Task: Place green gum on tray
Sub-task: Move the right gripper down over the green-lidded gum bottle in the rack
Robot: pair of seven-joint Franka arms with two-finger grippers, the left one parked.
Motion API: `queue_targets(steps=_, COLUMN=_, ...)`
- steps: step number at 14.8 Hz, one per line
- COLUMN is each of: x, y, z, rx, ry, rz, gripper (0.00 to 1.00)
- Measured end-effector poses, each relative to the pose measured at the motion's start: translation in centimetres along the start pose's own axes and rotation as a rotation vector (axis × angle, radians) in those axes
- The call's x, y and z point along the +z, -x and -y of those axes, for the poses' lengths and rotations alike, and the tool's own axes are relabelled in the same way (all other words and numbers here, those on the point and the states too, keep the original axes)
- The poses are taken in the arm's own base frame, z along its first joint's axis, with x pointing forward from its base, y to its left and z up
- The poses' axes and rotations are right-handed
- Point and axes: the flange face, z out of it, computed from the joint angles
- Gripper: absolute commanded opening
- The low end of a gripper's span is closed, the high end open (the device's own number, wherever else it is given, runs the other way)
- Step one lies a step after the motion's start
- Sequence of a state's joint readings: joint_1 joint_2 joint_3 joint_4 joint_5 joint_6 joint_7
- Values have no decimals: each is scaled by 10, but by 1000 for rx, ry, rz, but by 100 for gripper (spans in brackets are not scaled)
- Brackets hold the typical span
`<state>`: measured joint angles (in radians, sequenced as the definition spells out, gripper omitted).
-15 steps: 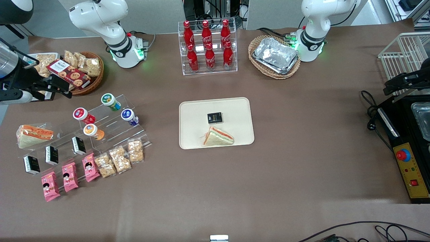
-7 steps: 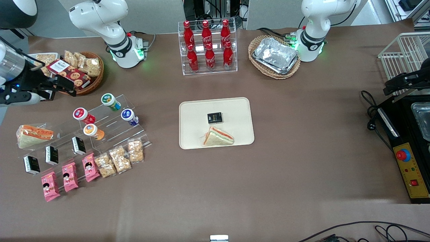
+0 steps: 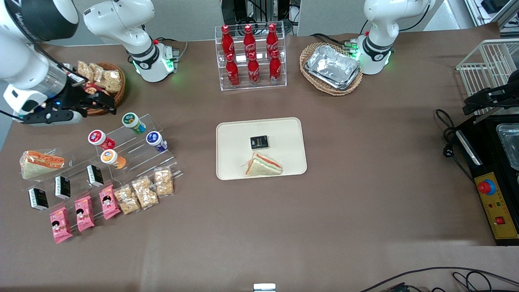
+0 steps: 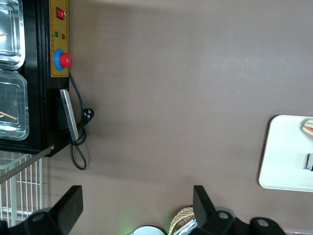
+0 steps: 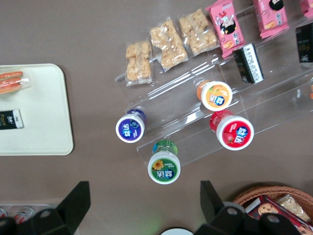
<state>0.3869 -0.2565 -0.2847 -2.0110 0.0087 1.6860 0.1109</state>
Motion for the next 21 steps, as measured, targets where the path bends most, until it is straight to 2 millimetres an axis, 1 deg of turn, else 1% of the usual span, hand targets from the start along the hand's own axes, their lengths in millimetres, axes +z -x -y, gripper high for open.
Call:
queue_targets(steps=3, x=30, y=7, z=-2, rx=-2, ry=-9, rz=-9, gripper=100)
queue_targets(steps=7, x=76, y=19, z=-5, rx=-7, ry=-13, rz=-31, gripper=100)
queue_targets(steps=12, x=121, y=27, z=-5, rx=-9, ry=-5, rz=-3, gripper=100)
queue_targets(steps=14, x=132, y=30, z=-7, rx=-17, ry=14, rz=10, gripper=100)
queue_targets(steps=17, x=141, y=32, z=-8, rx=-23, ry=26, rz=8, gripper=100)
queue_targets(steps=21, x=160, y=38, z=-8, rx=-27, ry=26, rz=2, gripper=100)
